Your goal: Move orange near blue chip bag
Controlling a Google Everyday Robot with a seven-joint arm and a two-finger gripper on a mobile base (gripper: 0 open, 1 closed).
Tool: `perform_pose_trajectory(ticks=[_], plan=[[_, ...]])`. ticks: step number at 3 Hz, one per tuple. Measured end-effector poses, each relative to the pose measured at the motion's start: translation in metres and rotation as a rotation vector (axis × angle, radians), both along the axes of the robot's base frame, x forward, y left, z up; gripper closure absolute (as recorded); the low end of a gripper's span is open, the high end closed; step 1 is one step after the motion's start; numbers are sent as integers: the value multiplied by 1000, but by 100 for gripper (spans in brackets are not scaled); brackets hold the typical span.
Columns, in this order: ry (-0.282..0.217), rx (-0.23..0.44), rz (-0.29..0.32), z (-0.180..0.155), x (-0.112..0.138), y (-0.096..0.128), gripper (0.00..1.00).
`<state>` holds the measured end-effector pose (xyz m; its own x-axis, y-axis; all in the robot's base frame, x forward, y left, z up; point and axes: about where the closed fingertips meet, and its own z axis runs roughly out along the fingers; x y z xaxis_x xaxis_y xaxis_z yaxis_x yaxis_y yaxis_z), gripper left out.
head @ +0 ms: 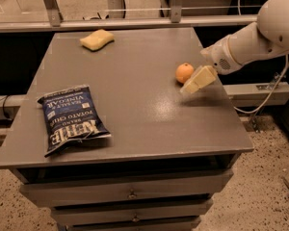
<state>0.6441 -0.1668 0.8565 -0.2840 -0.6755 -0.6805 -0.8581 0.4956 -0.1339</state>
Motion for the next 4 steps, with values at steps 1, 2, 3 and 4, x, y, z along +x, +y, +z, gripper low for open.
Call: perform_pose_trajectory(ticks=[1,2,3,4], plan=[[9,54,-7,-5,5,10,23],[16,84,-11,-4,6,13,46],[21,127,-5,7,0,17,77],[-7,171,23,38,-8,24,100]])
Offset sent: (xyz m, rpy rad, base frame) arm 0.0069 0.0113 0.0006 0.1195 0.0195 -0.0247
